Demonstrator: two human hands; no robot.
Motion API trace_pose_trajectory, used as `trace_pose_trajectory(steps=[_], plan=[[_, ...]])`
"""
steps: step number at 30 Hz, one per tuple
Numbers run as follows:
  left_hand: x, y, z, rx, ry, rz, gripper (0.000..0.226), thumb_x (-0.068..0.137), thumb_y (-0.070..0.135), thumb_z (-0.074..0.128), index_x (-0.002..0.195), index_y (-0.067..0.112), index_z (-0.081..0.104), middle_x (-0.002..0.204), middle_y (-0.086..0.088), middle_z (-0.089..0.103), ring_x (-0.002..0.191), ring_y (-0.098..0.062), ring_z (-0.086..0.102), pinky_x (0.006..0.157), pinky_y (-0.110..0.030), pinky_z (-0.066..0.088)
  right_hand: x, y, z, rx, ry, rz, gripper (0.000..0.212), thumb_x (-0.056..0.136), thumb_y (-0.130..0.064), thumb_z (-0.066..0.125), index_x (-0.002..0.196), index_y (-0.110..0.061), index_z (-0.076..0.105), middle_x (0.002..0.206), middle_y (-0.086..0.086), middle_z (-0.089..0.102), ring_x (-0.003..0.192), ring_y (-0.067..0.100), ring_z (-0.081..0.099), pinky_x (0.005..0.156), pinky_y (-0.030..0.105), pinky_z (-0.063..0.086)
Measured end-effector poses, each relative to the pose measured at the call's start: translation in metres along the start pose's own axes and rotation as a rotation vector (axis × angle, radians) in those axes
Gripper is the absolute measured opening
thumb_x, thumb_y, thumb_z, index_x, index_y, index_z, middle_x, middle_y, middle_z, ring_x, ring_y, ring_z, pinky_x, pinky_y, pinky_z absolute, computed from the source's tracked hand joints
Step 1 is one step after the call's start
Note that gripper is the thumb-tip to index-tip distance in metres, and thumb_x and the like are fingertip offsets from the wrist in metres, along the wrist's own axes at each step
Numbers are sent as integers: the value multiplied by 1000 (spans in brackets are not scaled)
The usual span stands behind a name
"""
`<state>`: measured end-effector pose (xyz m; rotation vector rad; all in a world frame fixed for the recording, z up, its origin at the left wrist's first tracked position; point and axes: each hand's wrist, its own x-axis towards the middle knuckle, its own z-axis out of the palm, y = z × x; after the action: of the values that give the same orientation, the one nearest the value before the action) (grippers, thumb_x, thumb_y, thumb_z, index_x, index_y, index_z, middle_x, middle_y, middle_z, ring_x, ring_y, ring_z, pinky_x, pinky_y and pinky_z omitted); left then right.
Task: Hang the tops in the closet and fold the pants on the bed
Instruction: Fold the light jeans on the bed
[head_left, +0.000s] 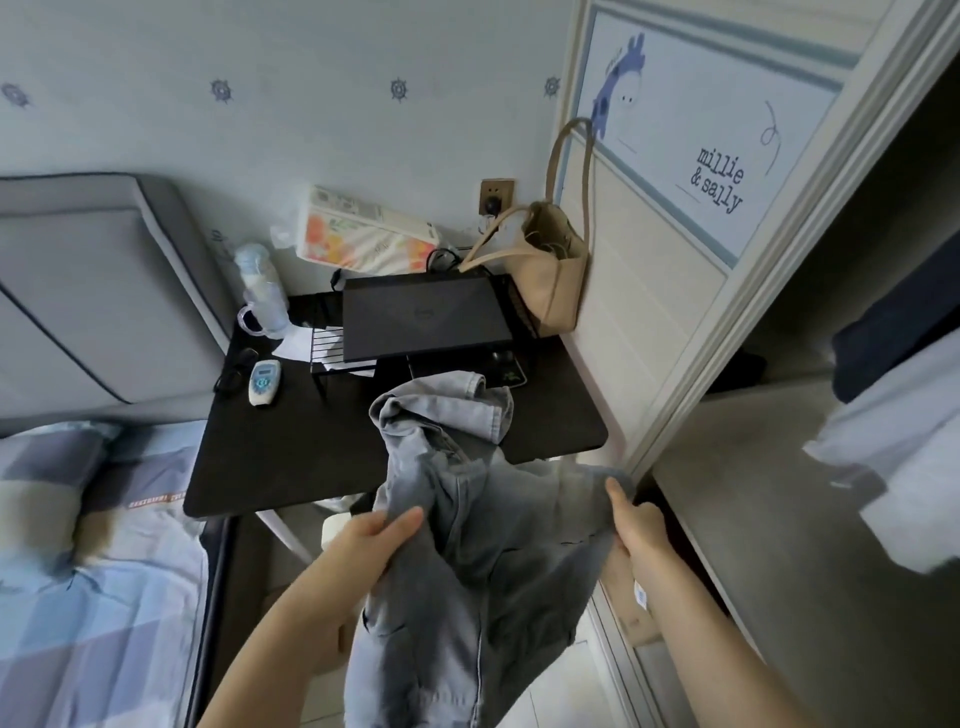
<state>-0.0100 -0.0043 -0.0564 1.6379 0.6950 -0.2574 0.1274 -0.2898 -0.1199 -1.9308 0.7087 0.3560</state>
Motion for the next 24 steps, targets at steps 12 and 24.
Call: trace_pose_trajectory(steps=[12, 24], plan=[[-38, 95, -20, -466, -124, 295, 37, 78, 45, 61, 91, 15, 79, 99, -14, 75, 88, -18, 73, 64, -24, 57, -60, -85, -31, 433, -190, -206, 30, 96, -33, 55, 97, -5, 67, 105, 15, 68, 99, 28, 64, 88, 41, 51], [-115, 182, -126, -518, 307, 880, 33, 90, 47, 59, 73, 24, 77, 71, 3, 74, 68, -8, 71, 58, -19, 56, -215, -275, -9, 579, -759, -769, 35, 100, -31, 45, 112, -4, 65, 109, 12, 71, 105, 23, 67, 93, 37, 53]])
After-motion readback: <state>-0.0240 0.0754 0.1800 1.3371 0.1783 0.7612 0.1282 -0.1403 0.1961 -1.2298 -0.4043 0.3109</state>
